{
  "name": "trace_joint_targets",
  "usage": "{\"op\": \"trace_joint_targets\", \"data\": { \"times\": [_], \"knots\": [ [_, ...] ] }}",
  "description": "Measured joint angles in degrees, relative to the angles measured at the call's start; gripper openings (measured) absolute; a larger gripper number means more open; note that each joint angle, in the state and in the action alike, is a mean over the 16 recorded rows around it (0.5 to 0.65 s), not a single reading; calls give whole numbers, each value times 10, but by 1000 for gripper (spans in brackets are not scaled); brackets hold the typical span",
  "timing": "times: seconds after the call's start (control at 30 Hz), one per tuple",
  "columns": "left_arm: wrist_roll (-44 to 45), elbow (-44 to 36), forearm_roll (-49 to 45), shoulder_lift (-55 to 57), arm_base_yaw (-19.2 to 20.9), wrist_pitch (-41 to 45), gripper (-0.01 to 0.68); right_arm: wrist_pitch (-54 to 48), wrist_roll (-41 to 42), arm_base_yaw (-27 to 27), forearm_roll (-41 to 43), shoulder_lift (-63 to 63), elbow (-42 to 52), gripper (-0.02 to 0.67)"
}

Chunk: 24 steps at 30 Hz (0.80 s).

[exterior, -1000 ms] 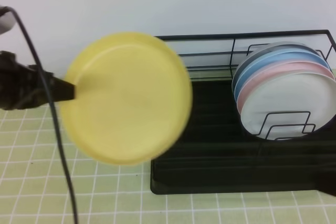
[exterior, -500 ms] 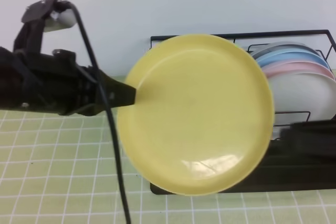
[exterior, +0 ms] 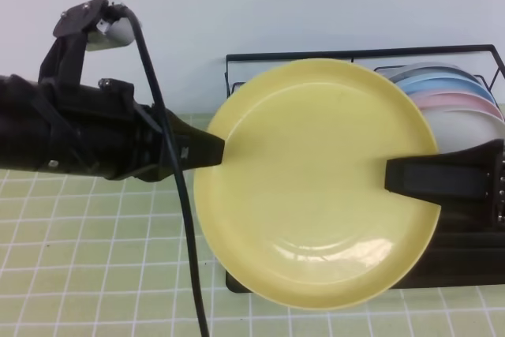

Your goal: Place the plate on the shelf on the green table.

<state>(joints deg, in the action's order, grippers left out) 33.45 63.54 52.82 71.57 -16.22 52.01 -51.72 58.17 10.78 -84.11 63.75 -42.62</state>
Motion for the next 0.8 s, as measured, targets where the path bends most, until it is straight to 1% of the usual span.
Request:
{"op": "trace_joint_targets", "data": {
  "times": [0.17, 0.23, 0.3, 0.43, 0.67, 0.73, 0.8],
  "knots": [
    [4, 0, 7, -1, 0, 21, 25, 0, 72, 0, -19, 17, 0, 72],
    [2, 0, 10, -2, 0, 29, 53, 4, 102, 0, -21, 21, 0, 28],
    [0, 0, 16, -2, 0, 36, 97, 14, 131, 0, -22, 25, 0, 1],
    [-7, 0, 34, -3, -1, 47, 219, 51, 185, 0, -11, 27, 0, -4],
    [-17, 0, 73, -7, 0, 55, 445, 147, 274, 0, 16, 26, -2, -3],
    [-18, 0, 83, -10, 3, 55, 494, 178, 299, 0, 27, 23, -5, -3],
    [-17, 0, 91, -14, 7, 57, 527, 207, 329, 0, 42, 20, -10, -3]
  ]
}}
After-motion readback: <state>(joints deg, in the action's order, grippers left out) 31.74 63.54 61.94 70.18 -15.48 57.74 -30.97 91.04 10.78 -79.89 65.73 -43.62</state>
